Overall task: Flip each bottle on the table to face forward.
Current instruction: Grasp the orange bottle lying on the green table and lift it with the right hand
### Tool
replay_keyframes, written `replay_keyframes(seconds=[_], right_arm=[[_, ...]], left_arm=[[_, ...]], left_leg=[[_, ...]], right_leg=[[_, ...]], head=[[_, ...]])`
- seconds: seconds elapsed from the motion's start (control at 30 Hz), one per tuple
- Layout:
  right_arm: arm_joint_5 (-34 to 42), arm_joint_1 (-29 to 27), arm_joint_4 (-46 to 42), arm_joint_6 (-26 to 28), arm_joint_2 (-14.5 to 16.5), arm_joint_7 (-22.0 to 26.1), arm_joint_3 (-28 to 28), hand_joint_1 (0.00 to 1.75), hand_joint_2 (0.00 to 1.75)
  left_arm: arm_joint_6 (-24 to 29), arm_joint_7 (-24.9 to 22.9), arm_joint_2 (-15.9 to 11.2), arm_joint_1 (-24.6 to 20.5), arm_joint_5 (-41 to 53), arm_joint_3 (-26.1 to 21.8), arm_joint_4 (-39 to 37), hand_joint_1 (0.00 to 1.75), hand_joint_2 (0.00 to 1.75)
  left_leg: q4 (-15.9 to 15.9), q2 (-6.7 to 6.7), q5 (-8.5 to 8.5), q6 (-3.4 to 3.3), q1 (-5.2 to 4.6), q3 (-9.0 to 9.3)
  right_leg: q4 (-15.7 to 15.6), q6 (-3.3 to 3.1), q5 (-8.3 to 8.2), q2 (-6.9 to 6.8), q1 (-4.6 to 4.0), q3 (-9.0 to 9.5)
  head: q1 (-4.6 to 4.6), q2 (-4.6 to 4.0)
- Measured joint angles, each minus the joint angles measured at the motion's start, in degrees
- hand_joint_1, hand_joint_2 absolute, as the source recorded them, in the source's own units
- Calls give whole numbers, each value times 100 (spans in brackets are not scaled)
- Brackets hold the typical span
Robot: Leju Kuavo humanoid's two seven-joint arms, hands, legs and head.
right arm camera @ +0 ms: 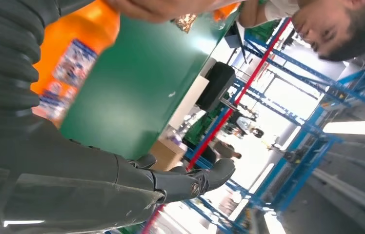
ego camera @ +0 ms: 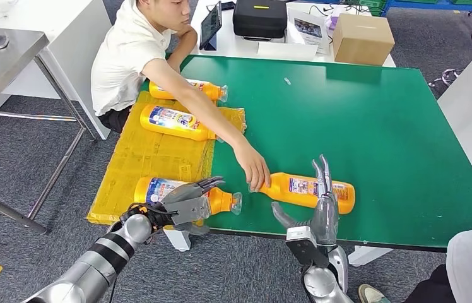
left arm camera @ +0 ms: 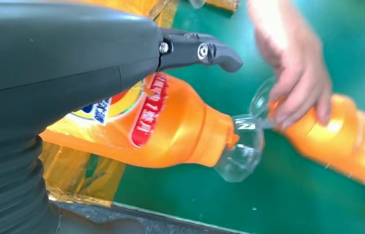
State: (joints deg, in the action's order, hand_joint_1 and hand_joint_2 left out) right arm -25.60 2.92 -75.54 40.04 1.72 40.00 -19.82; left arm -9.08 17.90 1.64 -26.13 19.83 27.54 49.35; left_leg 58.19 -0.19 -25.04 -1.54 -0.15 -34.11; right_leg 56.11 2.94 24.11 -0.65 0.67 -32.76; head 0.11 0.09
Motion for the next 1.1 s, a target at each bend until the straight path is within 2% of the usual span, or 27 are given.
replay_keyframes(seconds=[0.07,0.17,0.37,0.57,0.7,0.87,1.1], right_arm=[[-1038,-100,-2,0,49,0,226,0,175],[-2473,-321,-26,0,169,2,738,0,175],[-3581,-601,-163,4,300,0,1629,0,175],[-3842,-647,-201,4,333,0,2084,0,175],[-4017,-646,-143,4,332,-92,2314,0,175],[-4120,-587,318,4,58,-1142,2368,0,175],[-4077,-372,883,4,-354,-1547,2313,0,175]], left_arm=[[879,85,81,298,74,21,436,0,175],[2299,221,406,851,264,36,1280,0,175],[3666,601,816,1576,314,307,2345,0,175],[3841,701,921,1787,264,513,2749,0,175],[3678,628,913,1860,-54,614,2942,0,175],[3294,440,880,1996,-326,777,3179,0,175],[2939,331,881,2077,-670,1019,3191,0,175]], left_leg=[[2,0,0,0,-1,-11],[3,-12,-2,-1,-5,-38],[3,-5,-8,-4,-15,-57],[3,-1,-6,-4,-13,-53],[3,-1,-4,-3,-13,-52],[3,-8,-5,-4,-15,-56],[3,-5,-6,-6,-19,-58]], right_leg=[[0,1,0,0,1,-12],[-2,2,1,-11,4,-27],[-6,6,3,-9,12,-51],[-4,12,6,-8,12,-49],[-3,13,6,-8,11,-47],[-3,17,8,-10,14,-46],[-5,19,7,-9,16,-48]], head=[[-1,0],[2,0],[-1,0],[-2,0],[-2,0],[-2,0],[-3,0]])
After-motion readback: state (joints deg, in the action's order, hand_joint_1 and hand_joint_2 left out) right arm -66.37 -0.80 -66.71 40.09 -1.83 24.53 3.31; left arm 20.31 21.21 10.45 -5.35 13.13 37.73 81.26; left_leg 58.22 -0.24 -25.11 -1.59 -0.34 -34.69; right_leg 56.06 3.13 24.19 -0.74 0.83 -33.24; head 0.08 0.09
